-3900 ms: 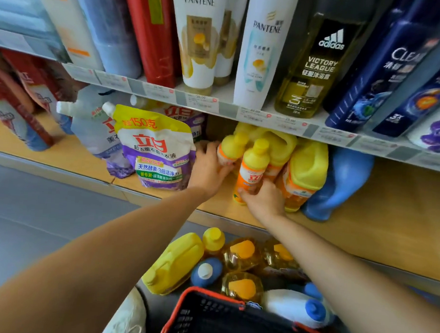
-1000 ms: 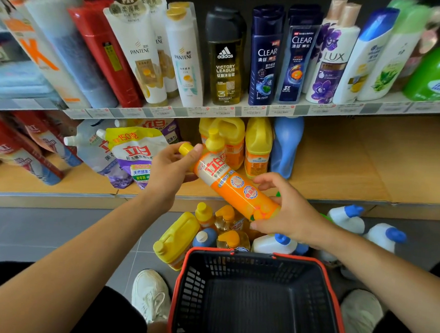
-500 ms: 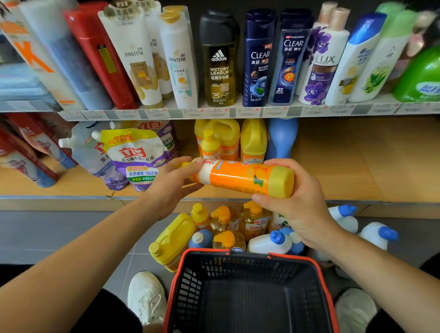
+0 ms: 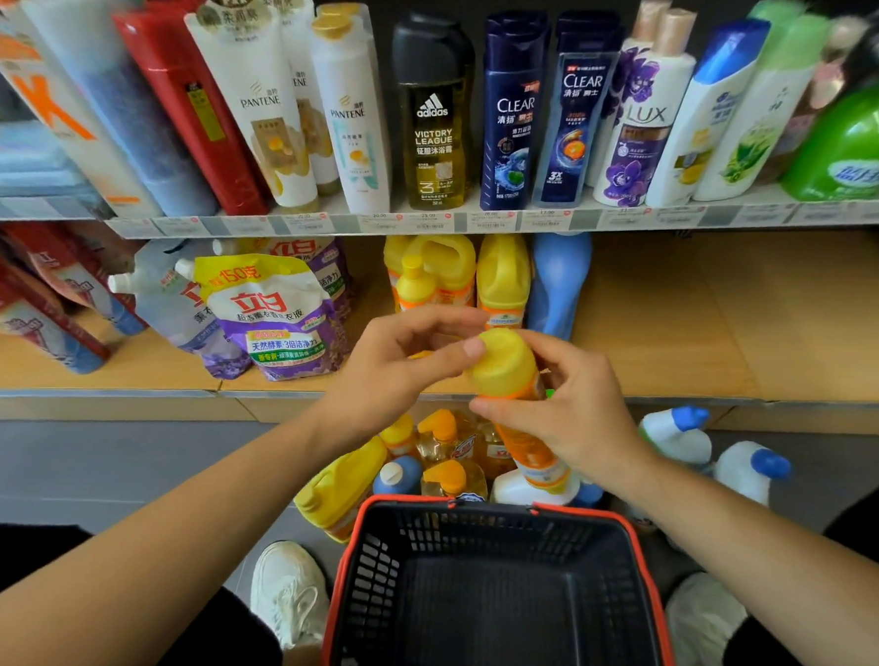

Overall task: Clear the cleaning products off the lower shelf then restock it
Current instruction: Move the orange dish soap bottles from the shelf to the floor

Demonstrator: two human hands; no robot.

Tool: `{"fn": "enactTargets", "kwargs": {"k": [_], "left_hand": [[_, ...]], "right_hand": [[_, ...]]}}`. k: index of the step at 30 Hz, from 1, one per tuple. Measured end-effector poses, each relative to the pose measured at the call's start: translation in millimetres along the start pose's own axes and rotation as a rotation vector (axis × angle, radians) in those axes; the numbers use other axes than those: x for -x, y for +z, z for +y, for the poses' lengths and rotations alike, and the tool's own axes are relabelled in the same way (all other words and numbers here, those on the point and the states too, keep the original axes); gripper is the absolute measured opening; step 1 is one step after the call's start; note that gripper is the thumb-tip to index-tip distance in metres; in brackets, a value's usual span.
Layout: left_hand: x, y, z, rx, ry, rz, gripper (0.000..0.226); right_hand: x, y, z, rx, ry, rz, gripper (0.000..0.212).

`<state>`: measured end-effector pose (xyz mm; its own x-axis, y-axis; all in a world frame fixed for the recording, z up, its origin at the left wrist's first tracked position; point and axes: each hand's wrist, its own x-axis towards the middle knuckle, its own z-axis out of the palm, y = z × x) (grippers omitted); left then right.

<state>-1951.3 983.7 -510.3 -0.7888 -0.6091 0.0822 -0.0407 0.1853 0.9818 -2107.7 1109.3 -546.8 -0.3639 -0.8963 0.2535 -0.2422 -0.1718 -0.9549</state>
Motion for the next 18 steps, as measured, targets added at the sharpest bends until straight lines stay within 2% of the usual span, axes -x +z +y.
{"fn": "enactTargets", "kwargs": {"k": [5, 8, 12, 18], "left_hand": [[4, 0, -3, -0.260, 0.240, -0.066, 0.035], [7, -3, -7, -0.321, 0.304, -0.088, 0.034], [12, -2, -7, -0.333, 0.322, 0.034, 0.027], [22, 6, -9, -0.560, 0.442, 0.266, 0.024]], "right_hand": [[-1, 4, 4, 0.064, 0.022, -0.021, 0.046], [-2, 5, 4, 0.067, 0.049, -0.036, 0.040], [-1, 10, 1, 0.086, 0.058, -0.072, 0.040], [0, 17, -5, 0.111, 0.060, -0.102, 0.036]]}}
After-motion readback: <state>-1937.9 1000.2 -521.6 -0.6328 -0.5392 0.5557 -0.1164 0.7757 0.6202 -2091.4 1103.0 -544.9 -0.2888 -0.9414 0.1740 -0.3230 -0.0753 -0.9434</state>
